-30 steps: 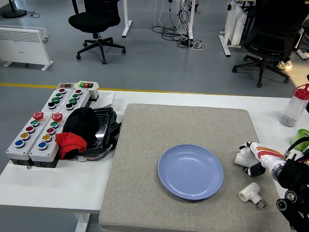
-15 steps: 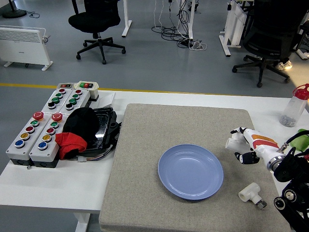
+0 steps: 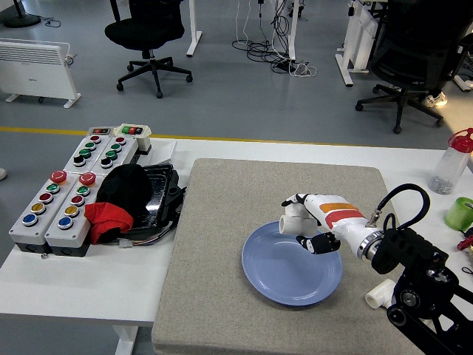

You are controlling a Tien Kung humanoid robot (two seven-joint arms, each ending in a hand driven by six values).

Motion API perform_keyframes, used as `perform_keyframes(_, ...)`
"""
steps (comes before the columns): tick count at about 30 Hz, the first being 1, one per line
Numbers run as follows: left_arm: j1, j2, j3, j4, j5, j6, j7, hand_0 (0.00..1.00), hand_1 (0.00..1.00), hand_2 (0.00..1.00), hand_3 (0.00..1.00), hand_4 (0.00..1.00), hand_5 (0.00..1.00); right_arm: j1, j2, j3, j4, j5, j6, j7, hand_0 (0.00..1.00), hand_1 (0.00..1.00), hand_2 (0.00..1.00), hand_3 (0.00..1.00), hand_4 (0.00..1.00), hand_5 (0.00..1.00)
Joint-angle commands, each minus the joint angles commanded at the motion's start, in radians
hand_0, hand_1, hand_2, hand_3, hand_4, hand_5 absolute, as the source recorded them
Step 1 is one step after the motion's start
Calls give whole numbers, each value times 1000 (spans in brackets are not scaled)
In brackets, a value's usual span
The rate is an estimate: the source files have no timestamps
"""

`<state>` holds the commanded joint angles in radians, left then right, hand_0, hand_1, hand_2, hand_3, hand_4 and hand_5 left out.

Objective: Pick pipe place plate twice

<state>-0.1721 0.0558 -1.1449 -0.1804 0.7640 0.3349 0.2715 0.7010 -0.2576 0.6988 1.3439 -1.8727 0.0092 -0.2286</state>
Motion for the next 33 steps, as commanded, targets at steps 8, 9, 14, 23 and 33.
perform_keyframes(8,-3,1,5,0,-11,1,-3,723,763,728,685,419,998,48,52,-111,-76,16,31,13,485,544,564,694,543,133)
perform_keyframes(9,-3,1,5,0,-11,1,-3,723,763,728,685,419,998,53,60,-125,-89,15,32,15,485,544,564,694,543,133)
perform_keyframes(14,-4,1,7,0,-16,2,-4,723,763,727,684,419,998,58,79,-157,-134,4,41,11,708,693,735,783,606,180)
perform_keyframes(23,-5,2,7,0,-17,2,-4,723,763,727,684,419,998,55,80,-158,-160,12,84,-5,868,838,945,935,752,314)
perform_keyframes(33,-6,1,5,0,-14,2,-5,723,764,727,685,419,998,47,72,-118,-163,12,104,-11,964,924,998,998,807,348)
